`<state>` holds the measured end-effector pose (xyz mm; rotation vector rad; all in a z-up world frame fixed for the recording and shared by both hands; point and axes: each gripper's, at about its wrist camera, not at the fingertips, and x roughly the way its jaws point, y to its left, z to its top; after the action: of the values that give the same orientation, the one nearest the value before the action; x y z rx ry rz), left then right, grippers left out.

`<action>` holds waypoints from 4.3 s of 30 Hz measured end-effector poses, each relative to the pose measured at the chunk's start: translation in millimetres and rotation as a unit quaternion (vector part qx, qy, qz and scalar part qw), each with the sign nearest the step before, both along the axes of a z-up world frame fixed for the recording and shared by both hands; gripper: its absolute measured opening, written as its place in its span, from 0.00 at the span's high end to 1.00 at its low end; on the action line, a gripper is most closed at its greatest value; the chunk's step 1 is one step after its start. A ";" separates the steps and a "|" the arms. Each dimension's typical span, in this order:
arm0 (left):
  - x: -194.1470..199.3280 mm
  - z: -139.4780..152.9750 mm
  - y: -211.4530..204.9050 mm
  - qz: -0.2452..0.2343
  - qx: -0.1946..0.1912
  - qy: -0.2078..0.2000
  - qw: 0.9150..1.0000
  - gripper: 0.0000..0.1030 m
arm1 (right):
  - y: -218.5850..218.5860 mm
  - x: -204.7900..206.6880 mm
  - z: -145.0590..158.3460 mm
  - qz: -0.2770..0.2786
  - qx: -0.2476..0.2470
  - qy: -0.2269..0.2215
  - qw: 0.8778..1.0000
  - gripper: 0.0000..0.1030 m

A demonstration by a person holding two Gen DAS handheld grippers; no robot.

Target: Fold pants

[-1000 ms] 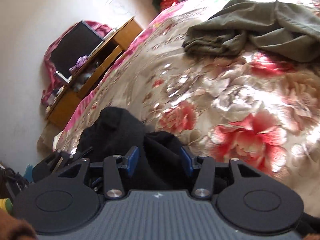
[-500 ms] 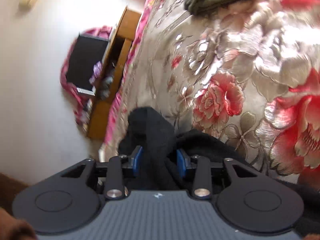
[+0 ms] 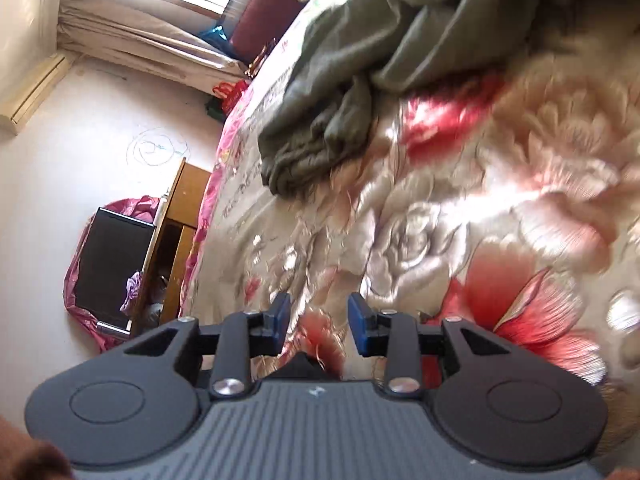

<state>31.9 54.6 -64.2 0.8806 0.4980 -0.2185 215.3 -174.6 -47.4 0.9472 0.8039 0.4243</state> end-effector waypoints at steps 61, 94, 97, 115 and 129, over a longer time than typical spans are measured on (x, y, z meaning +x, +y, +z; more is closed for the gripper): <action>-57.1 -3.2 -136.4 -0.160 0.151 -0.017 0.975 0.30 | -289.7 -386.2 -2.4 -0.438 -0.095 0.054 0.892 0.87; -60.2 -2.4 -137.2 -0.171 0.128 -0.018 0.977 0.30 | -252.5 -339.2 -30.5 -0.420 -0.023 0.053 0.906 0.55; -60.5 -2.8 -136.9 -0.171 0.129 -0.016 0.977 0.30 | -248.1 -351.0 -27.7 -0.415 -0.009 0.036 0.909 0.54; -73.0 -5.4 -132.4 -0.177 0.084 -0.032 0.980 0.32 | -254.1 -336.0 -2.1 -0.407 0.060 -0.021 0.911 0.92; -86.6 1.8 -96.3 -0.155 -0.005 -0.051 0.987 0.24 | -83.9 -236.1 103.5 -0.198 -0.271 -0.057 0.940 0.92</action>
<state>-54.7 -41.7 -62.4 0.9520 0.2625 -0.4584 -20.9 -258.5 56.1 0.5385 0.5592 -0.0966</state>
